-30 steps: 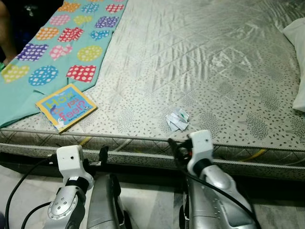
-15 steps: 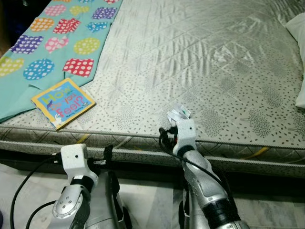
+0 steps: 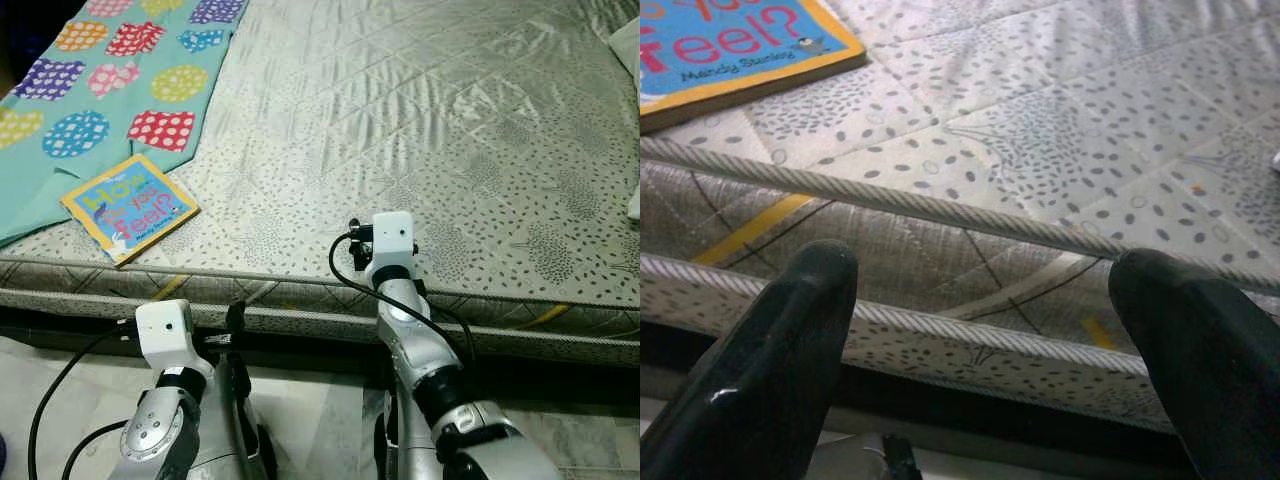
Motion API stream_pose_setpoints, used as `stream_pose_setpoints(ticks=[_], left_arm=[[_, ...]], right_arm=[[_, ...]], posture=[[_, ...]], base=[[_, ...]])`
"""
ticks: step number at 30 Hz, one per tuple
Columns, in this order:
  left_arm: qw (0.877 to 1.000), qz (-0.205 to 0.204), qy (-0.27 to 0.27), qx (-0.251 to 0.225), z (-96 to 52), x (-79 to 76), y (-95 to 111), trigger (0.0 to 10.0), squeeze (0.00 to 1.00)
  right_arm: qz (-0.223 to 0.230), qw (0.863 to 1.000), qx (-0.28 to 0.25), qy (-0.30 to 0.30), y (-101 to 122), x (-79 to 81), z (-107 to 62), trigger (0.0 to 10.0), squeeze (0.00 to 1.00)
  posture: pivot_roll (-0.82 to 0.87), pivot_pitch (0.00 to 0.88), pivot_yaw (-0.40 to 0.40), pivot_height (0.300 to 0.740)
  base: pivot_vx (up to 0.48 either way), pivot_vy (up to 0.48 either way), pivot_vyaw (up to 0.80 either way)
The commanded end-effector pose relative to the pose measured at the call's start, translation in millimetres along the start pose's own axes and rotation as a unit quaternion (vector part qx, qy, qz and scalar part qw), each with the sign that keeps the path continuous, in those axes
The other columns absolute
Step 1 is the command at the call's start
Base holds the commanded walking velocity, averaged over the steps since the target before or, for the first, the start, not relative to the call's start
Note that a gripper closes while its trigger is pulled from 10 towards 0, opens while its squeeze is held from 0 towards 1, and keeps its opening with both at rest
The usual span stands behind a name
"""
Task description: Clean up the room
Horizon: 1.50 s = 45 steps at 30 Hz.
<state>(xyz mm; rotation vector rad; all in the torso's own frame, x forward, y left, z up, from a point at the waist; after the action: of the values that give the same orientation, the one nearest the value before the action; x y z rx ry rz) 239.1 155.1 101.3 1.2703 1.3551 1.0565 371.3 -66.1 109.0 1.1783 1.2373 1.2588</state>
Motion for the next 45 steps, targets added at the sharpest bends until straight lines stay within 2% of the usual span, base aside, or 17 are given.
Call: stream_pose_setpoints(ticks=[1, 6, 11, 13, 18, 19, 25, 26, 27, 28, 33, 34, 35, 37, 38, 39, 45], left_arm=[[1.000, 0.006, 0.011, 0.009, -4.5, 3.7, -2.1, 10.0, 0.00], [1.000, 0.009, 0.012, 0.012, -6.8, 5.8, -2.6, 10.0, 0.00], [1.000, 0.014, 0.011, 0.014, -6.1, 6.2, -2.5, 10.0, 0.00], [1.000, 0.015, 0.009, 0.014, -5.2, 5.0, -2.1, 10.0, 0.00], [1.000, 0.016, 0.009, 0.014, -5.6, 5.1, -2.3, 10.0, 0.00], [1.000, 0.016, 0.009, 0.014, -5.7, 5.1, -2.3, 10.0, 0.00], [1.000, 0.018, 0.009, 0.015, -5.9, 5.5, -1.8, 10.0, 0.00], [1.000, 0.019, 0.009, 0.015, -5.8, 5.6, -1.8, 10.0, 0.00], [1.000, 0.019, 0.009, 0.015, -5.7, 5.6, -1.9, 10.0, 0.00], [1.000, 0.019, 0.008, 0.015, -5.4, 5.8, -2.1, 10.0, 0.00], [1.000, 0.019, 0.009, 0.013, -3.7, 5.9, -1.5, 10.0, 0.00], [1.000, 0.019, 0.009, 0.012, -3.1, 5.6, -1.1, 10.0, 0.00], [1.000, 0.019, 0.009, 0.012, -2.8, 5.5, -0.8, 10.0, 0.00], [1.000, 0.019, 0.009, 0.011, -2.3, 5.5, -0.4, 10.0, 0.00], [1.000, 0.019, 0.009, 0.011, -2.0, 5.8, -0.2, 10.0, 0.00], [1.000, 0.020, 0.009, 0.010, -1.6, 6.1, 0.4, 10.0, 0.00], [1.000, 0.020, 0.010, 0.009, -1.6, 5.9, 0.6, 10.0, 0.00]], right_arm=[[-0.028, 1.000, 0.006, 0.013, -9.4, 11.1, -5.2, 10.0, 0.00], [-0.077, 0.997, 0.012, 0.025, -23.0, 20.7, -12.4, 10.0, 0.00], [-0.130, 0.990, 0.016, 0.043, -35.2, 28.2, -19.1, 7.3, 0.00], [-0.149, 0.988, 0.019, 0.043, -38.8, 28.8, -20.9, 8.3, 0.00], [-0.166, 0.985, 0.020, 0.048, -40.8, 34.0, -22.5, 8.4, 0.00], [-0.169, 0.984, 0.020, 0.047, -40.3, 34.7, -22.0, 9.6, 0.00], [-0.155, 0.987, 0.008, 0.048, -32.3, 40.5, -18.2, 10.0, 0.00], [-0.148, 0.988, 0.011, 0.044, -32.5, 38.0, -17.8, 8.2, 0.00], [-0.140, 0.989, 0.010, 0.043, -32.7, 36.6, -17.9, 8.2, 0.00], [-0.133, 0.990, 0.013, 0.041, -34.4, 33.7, -18.5, 0.0, 0.00], [-0.132, 0.990, 0.029, 0.027, -40.2, 23.6, -18.8, 0.0, 0.00], [-0.130, 0.991, 0.033, 0.025, -40.1, 22.5, -17.7, 3.2, 0.00], [-0.130, 0.991, 0.034, 0.025, -39.7, 22.3, -17.1, 3.2, 0.00], [-0.122, 0.992, 0.031, 0.024, -34.3, 19.9, -12.3, 6.2, 0.00], [-0.122, 0.992, 0.030, 0.023, -32.3, 19.0, -10.5, 6.2, 0.00], [-0.124, 0.992, 0.026, 0.016, -27.5, 15.0, -6.3, 10.0, 0.00], [-0.135, 0.991, 0.009, -0.009, -8.5, 0.7, 8.5, 10.0, 0.00]], posture=[[0.10, 0.264, 0.034, 0.530], [0.11, 0.265, 0.039, 0.530], [0.11, 0.258, 0.046, 0.530], [0.11, 0.256, 0.047, 0.530], [0.11, 0.253, 0.049, 0.530], [0.11, 0.253, 0.049, 0.530], [0.12, 0.252, 0.047, 0.530], [0.12, 0.252, 0.047, 0.530], [0.11, 0.250, 0.047, 0.530], [0.11, 0.248, 0.047, 0.530], [0.11, 0.247, 0.047, 0.530], [0.12, 0.247, 0.048, 0.530], [0.12, 0.247, 0.048, 0.530], [0.12, 0.245, 0.049, 0.530], [0.12, 0.245, 0.050, 0.530], [0.12, 0.245, 0.050, 0.530], [0.13, 0.245, 0.046, 0.530]], base=[[0.000, 0.000, 0.00], [0.000, 0.000, 0.00], [0.000, 0.000, 0.00], [0.000, 0.000, 0.00], [0.000, 0.000, 0.00], [0.000, 0.000, 0.00], [0.000, 0.000, 0.00], [0.000, 0.000, 0.00], [0.000, 0.000, 0.00], [0.000, 0.000, 0.00], [0.000, 0.000, 0.00], [0.000, 0.000, 0.00], [0.000, 0.000, 0.00], [0.000, 0.000, 0.00], [0.000, 0.000, 0.00], [0.000, 0.000, 0.00], [0.000, 0.000, 0.00]])
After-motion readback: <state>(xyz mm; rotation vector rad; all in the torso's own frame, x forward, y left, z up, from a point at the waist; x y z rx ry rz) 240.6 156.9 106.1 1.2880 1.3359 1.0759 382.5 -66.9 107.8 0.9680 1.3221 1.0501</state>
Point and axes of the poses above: a point about 5 cm out from each wrist's last joint towards the gripper, its own z axis pointing out of the wrist towards the gripper, its own y axis along the axis of the wrist's last joint, x = y × z, the point moved 2 cm from there along z, pointing out of the wrist towards the gripper, and after that the axes turned 7 degrees about z, right-handed, at the moved point
